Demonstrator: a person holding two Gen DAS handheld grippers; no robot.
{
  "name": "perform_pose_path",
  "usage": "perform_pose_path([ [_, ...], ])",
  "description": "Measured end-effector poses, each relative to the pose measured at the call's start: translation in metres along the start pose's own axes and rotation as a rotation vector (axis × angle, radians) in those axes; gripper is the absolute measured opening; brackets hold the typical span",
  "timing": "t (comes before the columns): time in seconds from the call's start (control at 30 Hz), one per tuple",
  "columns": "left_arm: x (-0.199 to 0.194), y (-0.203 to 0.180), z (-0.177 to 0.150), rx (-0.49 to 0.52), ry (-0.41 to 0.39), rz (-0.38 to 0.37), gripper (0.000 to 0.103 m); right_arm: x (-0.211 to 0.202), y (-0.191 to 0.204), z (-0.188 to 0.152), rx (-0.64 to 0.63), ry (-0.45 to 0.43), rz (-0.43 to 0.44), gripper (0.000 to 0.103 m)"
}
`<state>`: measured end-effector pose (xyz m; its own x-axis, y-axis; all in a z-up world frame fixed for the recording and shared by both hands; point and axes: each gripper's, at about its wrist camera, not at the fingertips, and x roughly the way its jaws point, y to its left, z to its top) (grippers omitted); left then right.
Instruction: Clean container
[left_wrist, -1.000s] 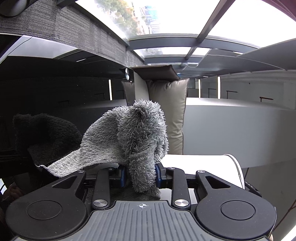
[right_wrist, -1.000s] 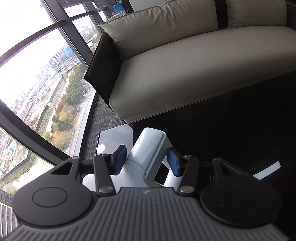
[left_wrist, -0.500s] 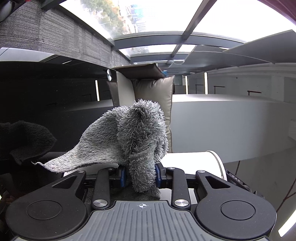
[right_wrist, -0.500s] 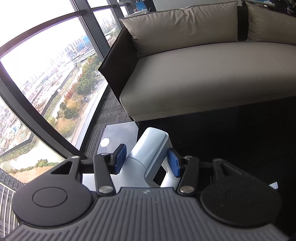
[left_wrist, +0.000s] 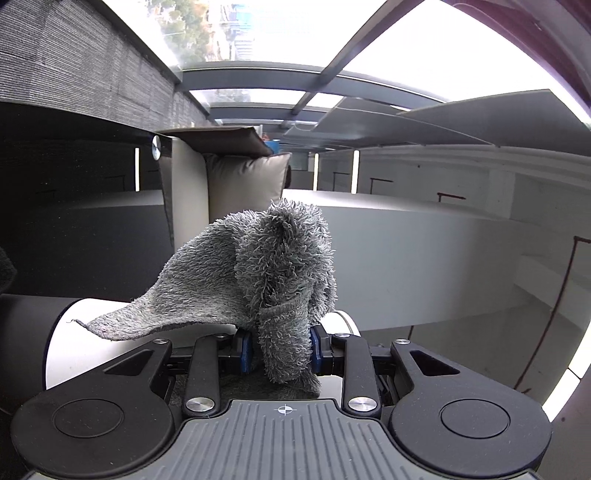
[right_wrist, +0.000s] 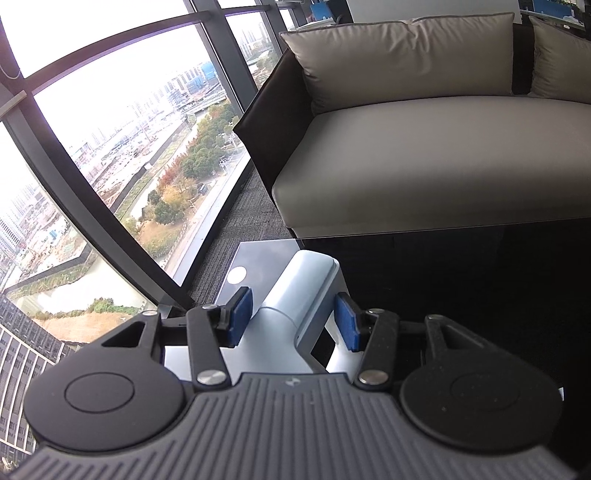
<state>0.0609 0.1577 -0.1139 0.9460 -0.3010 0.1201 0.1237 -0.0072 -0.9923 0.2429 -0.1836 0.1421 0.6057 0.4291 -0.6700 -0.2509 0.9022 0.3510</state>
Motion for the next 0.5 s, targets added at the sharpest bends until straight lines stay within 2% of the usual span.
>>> perform_pose_path([
  [0.33, 0.01, -0.004, 0.0, 0.001, -0.005, -0.068, 0.026, -0.002, 0.014, -0.005, -0.086, -0.008, 0.03, 0.05],
  [0.5, 0.009, -0.006, 0.003, 0.015, -0.013, -0.052, 0.026, -0.005, 0.026, -0.009, -0.145, -0.012, 0.054, 0.049],
])
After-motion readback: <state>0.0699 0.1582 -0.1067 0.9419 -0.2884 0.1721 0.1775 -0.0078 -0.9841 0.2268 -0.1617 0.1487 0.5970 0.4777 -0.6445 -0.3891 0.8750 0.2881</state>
